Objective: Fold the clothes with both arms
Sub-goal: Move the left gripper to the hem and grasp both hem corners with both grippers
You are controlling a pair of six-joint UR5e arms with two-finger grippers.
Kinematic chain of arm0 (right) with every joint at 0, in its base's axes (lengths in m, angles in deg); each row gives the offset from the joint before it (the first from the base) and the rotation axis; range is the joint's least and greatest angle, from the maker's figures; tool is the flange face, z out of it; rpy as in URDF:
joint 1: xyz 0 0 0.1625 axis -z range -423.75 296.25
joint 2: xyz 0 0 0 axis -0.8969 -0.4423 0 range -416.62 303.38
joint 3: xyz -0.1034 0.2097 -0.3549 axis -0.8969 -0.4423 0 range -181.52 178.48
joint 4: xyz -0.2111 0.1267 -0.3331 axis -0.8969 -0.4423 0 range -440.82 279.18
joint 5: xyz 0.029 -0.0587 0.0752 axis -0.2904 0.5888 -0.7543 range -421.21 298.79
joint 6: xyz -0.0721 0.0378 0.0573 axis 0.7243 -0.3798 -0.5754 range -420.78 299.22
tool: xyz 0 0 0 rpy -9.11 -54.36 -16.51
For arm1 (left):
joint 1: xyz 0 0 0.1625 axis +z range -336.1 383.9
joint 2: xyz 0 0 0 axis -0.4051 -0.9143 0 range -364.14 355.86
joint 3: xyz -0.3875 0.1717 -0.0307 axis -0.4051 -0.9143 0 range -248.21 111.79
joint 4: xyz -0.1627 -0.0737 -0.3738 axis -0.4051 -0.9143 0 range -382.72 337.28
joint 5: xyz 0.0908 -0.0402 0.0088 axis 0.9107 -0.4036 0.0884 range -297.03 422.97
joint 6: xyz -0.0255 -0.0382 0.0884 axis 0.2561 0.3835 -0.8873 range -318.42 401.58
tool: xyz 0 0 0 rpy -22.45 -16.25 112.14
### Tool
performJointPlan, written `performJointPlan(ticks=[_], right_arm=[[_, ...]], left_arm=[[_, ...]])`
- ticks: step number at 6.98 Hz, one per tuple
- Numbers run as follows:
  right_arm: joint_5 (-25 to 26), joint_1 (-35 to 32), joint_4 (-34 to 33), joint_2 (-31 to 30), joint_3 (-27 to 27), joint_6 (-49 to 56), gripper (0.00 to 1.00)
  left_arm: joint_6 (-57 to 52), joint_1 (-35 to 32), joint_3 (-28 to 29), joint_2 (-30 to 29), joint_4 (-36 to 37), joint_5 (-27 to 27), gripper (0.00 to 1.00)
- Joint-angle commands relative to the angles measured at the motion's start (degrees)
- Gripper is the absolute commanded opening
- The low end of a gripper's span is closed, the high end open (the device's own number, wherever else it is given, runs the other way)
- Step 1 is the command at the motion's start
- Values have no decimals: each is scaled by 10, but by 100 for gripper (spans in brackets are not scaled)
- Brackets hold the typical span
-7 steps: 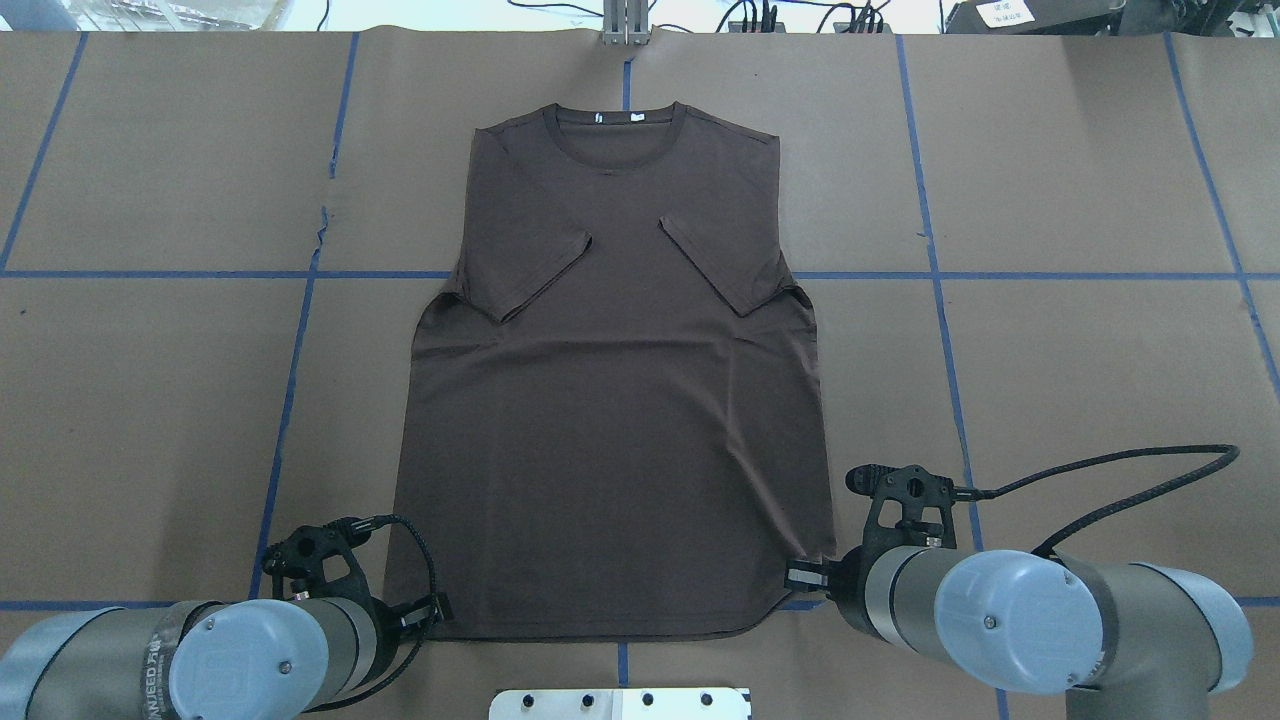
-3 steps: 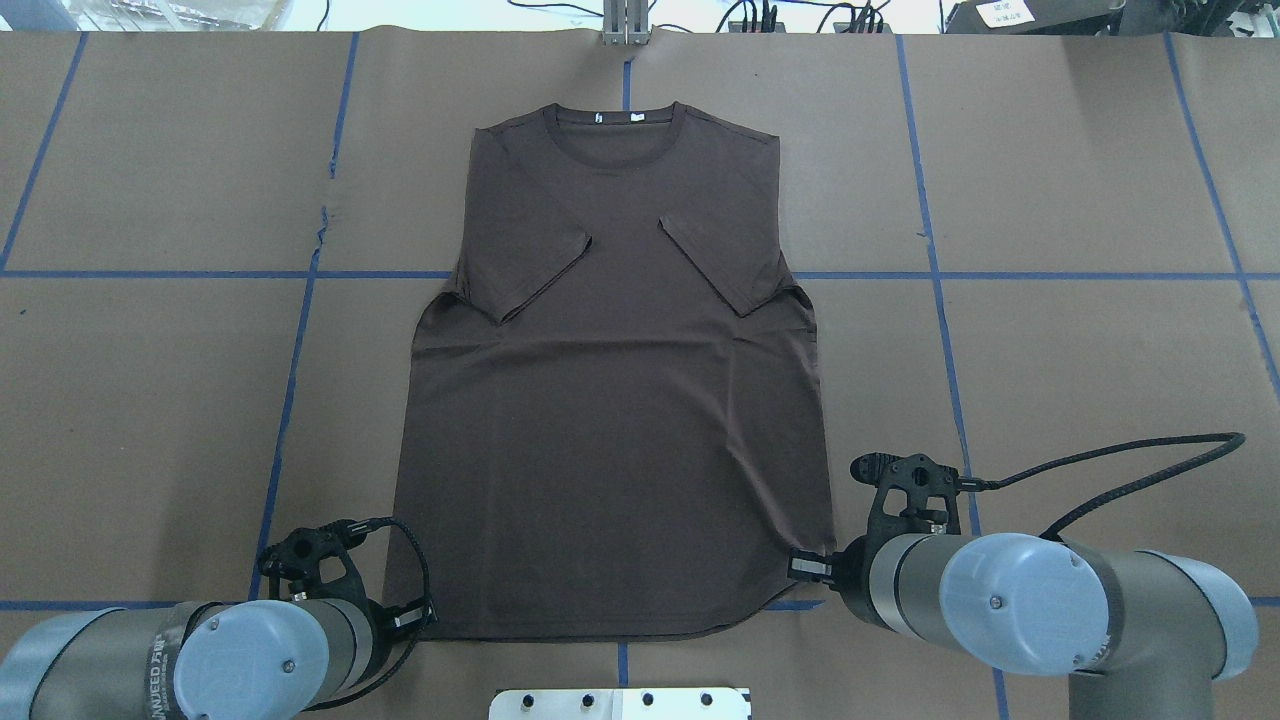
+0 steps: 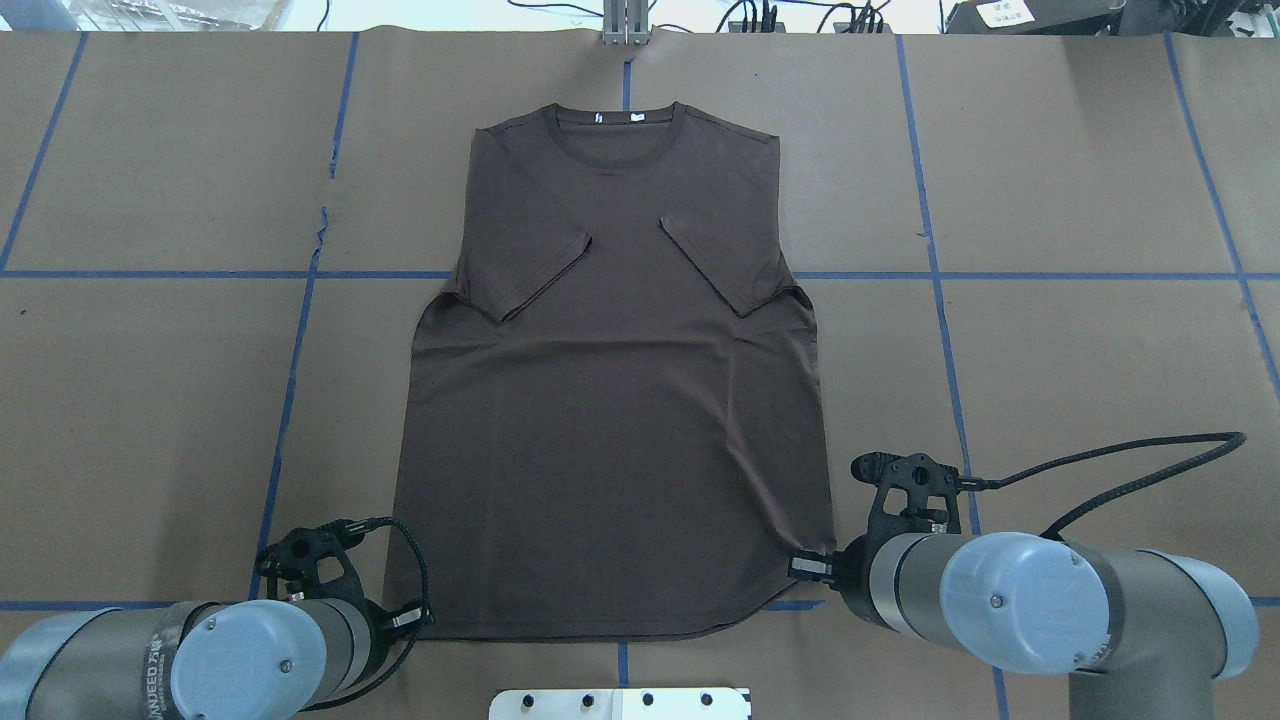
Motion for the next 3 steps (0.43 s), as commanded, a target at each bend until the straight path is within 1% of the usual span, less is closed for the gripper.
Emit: performJointPlan(ticks=[1, 2, 3], right_arm=[[0, -1, 0, -1, 1, 0, 0], [-5, -5, 0, -1, 1, 0, 0], [-32, -24, -1, -3, 5, 8, 0]], left_arm=[[-1, 0, -6, 0, 8, -1, 0], [-2, 0, -15, -2, 18, -2, 0], [-8, -5, -54, -1, 41, -7, 0]])
